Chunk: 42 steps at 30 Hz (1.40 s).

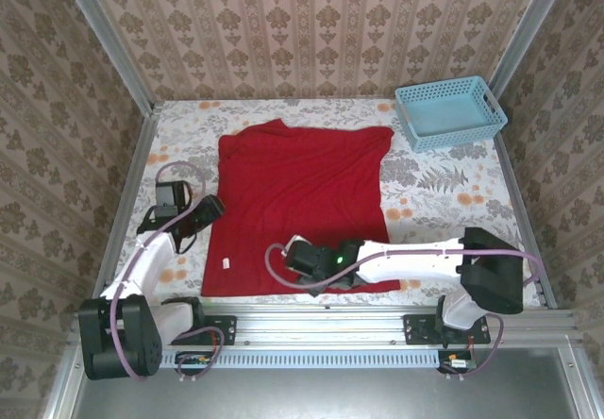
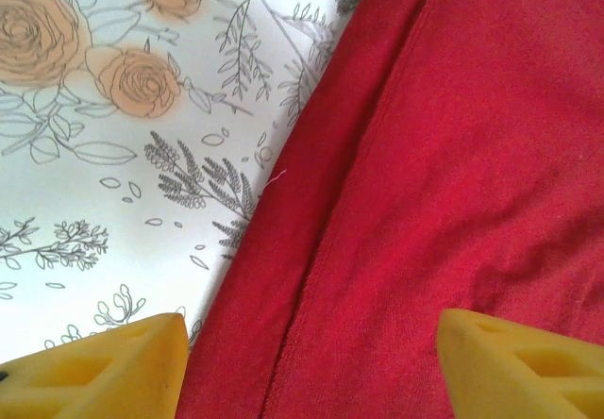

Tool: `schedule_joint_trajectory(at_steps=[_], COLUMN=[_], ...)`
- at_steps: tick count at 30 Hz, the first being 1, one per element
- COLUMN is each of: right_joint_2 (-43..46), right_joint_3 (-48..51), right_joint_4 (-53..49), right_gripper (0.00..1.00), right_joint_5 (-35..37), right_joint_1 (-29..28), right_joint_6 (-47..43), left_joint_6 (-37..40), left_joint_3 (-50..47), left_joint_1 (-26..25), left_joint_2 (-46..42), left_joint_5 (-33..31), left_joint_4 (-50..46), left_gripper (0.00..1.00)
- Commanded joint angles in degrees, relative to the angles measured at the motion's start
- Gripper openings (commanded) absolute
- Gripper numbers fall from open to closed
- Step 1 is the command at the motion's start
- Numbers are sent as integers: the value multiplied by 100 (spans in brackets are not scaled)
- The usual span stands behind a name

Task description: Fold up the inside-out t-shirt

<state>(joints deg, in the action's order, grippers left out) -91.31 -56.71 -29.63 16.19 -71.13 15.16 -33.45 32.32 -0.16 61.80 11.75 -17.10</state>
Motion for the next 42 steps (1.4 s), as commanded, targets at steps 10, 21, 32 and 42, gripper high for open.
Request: schedule_joint_trajectory(at_steps=[10, 21, 32, 42], right_joint_2=[-895, -781, -533, -432], right_joint_3=[-130, -187, -124, -39], right_joint_4=[-21, -12, 1, 72], right_gripper=[61, 51, 39, 39], right_joint_5=[676, 676, 586, 435], right_joint_1=[-172, -120, -62, 30], right_joint_6=[189, 172, 176, 189], left_joint_6=[93, 181, 227, 264], left_joint_3=[-95, -70, -28, 5], left_joint_1=[194, 192, 158, 30], left_joint_2=[-335, -182, -63, 1], left_joint_5=[154, 337, 416, 359], left_joint_4=[-116, -65, -57, -80], left_gripper=[74, 75, 76, 76])
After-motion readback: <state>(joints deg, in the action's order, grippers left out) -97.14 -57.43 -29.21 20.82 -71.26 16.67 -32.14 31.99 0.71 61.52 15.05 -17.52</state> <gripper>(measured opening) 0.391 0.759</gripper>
